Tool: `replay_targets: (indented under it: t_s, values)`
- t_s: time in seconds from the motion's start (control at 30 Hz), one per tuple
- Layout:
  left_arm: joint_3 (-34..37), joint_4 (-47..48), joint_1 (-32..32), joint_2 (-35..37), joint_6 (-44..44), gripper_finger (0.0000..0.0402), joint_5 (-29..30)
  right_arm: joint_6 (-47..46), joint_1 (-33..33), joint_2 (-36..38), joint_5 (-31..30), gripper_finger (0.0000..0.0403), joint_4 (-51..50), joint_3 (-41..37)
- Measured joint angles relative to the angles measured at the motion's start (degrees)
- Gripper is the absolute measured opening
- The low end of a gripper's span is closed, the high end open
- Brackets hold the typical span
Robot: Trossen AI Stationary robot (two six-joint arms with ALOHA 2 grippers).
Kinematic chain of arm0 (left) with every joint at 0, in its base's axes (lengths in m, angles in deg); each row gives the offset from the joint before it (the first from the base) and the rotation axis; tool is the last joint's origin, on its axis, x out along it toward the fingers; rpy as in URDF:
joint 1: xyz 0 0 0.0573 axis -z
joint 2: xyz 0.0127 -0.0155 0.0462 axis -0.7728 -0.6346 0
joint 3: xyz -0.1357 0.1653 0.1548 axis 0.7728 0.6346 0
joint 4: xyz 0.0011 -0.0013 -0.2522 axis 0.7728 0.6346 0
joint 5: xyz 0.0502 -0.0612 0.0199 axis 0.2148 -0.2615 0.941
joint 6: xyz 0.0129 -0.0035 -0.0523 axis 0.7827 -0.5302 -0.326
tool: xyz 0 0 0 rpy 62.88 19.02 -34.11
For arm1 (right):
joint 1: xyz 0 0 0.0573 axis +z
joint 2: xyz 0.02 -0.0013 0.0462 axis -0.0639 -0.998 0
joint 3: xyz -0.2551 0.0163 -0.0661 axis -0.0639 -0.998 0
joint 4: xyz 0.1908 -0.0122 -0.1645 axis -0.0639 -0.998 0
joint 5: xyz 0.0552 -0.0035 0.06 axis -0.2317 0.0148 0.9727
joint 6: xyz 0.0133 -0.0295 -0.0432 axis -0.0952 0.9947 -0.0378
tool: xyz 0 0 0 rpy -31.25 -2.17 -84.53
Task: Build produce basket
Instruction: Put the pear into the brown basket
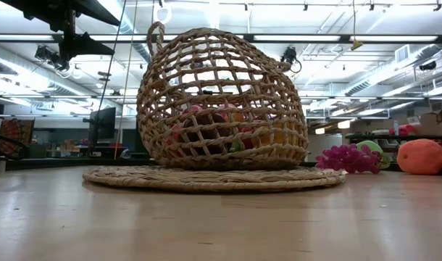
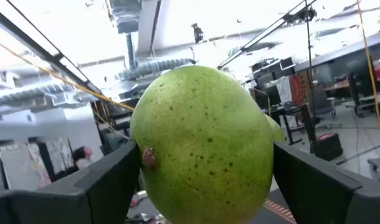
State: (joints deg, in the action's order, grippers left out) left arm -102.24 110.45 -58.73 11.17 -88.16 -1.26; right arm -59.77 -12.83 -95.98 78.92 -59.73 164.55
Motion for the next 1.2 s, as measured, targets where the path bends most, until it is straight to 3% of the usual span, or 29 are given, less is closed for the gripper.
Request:
replay_targets:
  t_s: [0.5,0.7,0.93,1.2]
  values:
    - [0.0,0.0,0.0,0.0,0.0,0.0357,0.0,-4.8,-1.4,-3.9,10.0,0.0348,-0.6,-0.1]
    - [0.0,0.0,0.0,0.0,0.0,0.0357,0.0,-16.3,-2.5,-4.3,15.5,0.0348,5.8,-0.1]
    - [0.0,0.0,0.0,0.0,0.0,0.0357,0.0,-34.9,-5.9,-4.4,10.1,0.0348,9.8,-0.1]
    - [0.0,0.0,0.0,0.0,0.0,0.0357,0.0,-35.8,-6.0,-4.5,10.8,0.0348,9.7,-0.1]
